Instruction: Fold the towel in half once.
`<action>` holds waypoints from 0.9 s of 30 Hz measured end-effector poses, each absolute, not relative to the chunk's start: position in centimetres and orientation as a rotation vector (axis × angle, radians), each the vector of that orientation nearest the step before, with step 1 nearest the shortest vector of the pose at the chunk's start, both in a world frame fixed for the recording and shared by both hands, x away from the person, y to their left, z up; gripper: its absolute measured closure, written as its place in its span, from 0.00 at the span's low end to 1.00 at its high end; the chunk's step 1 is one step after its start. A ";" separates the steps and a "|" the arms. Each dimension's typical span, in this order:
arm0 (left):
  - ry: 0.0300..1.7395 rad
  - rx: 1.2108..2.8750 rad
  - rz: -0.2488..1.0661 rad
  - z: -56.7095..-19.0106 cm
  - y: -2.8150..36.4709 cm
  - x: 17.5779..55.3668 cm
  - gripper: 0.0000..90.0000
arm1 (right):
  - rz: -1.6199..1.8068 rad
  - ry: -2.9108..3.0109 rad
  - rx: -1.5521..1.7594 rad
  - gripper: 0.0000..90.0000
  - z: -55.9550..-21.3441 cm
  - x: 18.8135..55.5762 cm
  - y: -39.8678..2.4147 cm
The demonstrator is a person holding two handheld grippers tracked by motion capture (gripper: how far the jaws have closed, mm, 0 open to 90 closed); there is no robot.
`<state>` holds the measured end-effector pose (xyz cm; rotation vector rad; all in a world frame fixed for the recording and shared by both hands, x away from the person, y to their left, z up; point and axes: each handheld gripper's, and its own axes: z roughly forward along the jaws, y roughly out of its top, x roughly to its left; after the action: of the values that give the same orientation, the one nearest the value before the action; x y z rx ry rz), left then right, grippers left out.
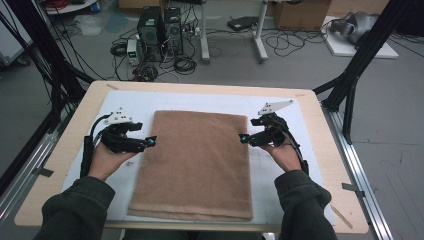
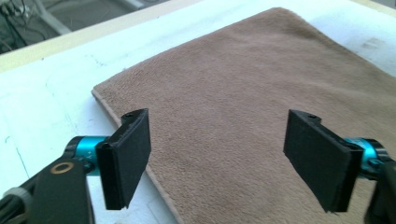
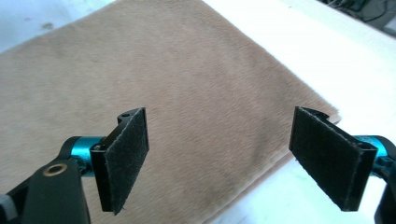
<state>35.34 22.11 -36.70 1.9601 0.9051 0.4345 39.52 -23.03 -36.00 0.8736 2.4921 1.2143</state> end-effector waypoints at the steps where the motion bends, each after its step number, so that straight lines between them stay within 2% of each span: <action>1: 0.913 1.960 0.428 -36.8 22.1 35.4 0.26 | 1.226 2.485 0.873 0.21 -36.1 39.6 -23.0; 4: 0.899 1.991 0.435 -37.0 21.8 35.4 0.26 | 1.205 2.504 0.877 0.21 -36.4 39.8 -22.8; 7: 0.887 1.952 0.424 -36.9 21.8 35.7 0.30 | 1.216 2.485 0.857 0.23 -36.4 40.0 -22.8; 18: 0.978 1.941 0.473 -37.5 21.4 39.8 0.30 | 1.190 2.449 0.981 0.24 -37.6 42.8 -23.3; 27: 1.047 1.932 0.421 -39.3 21.4 41.3 0.30 | 1.140 2.446 0.991 0.24 -37.2 44.4 -22.0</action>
<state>41.31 21.37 -39.27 1.9319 1.0468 0.4213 44.41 -22.03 -37.25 0.9907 2.4460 1.1401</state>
